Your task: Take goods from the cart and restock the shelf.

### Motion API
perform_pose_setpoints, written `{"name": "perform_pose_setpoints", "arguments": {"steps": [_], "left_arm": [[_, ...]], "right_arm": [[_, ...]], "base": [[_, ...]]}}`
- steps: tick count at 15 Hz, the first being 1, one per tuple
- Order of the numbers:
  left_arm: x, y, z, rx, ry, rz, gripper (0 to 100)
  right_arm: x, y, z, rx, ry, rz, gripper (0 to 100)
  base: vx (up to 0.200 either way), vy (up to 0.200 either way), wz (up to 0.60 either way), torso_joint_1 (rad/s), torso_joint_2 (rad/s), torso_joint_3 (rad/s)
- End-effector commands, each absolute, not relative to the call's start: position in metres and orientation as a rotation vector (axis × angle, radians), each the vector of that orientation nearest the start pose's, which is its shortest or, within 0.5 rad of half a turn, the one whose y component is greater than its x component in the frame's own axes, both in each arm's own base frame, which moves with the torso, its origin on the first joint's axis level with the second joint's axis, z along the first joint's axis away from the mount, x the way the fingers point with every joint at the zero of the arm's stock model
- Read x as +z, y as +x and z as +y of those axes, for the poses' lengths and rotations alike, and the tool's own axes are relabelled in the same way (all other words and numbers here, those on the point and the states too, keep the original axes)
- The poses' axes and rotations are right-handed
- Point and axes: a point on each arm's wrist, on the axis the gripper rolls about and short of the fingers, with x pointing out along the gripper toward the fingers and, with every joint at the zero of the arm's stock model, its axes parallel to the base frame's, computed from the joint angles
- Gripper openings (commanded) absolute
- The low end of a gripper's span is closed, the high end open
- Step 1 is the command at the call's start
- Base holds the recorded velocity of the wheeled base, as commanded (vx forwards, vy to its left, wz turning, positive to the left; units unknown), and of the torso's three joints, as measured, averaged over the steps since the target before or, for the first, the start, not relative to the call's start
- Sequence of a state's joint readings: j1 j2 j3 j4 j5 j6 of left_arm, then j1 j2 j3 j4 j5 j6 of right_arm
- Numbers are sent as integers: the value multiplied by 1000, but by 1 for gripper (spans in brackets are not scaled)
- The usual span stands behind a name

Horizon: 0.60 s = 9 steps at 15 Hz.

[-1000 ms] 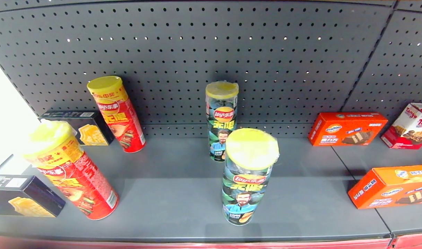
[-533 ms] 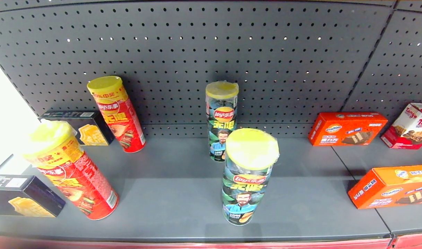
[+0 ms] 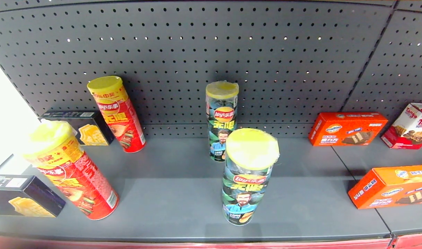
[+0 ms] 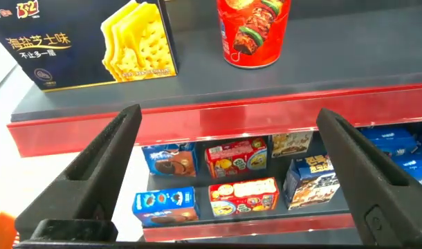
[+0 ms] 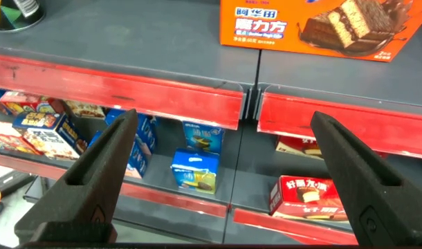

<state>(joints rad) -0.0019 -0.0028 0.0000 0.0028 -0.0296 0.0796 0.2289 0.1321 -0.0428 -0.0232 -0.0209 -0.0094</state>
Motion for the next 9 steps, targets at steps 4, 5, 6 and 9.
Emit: {"name": "perform_pose_setpoints", "arguments": {"steps": [4,5,6,9], "left_arm": [[75,-23,-1,-46,81,0,100],[75,-23,-1,-48,83,0,100],[75,-23,-1,-48,83,1,100],[75,-23,-1,-48,80,1,100]], "right_arm": [[221,66,29,457,-17,201,100],[225,83,40,494,-44,244,100],[228,97,51,528,-82,267,100],[224,148,84,585,-199,278,100]], "base": [[0,0,0,0,0,0],[0,0,0,0,0,0],[0,0,0,0,0,0],[0,0,0,0,0,0]]}}
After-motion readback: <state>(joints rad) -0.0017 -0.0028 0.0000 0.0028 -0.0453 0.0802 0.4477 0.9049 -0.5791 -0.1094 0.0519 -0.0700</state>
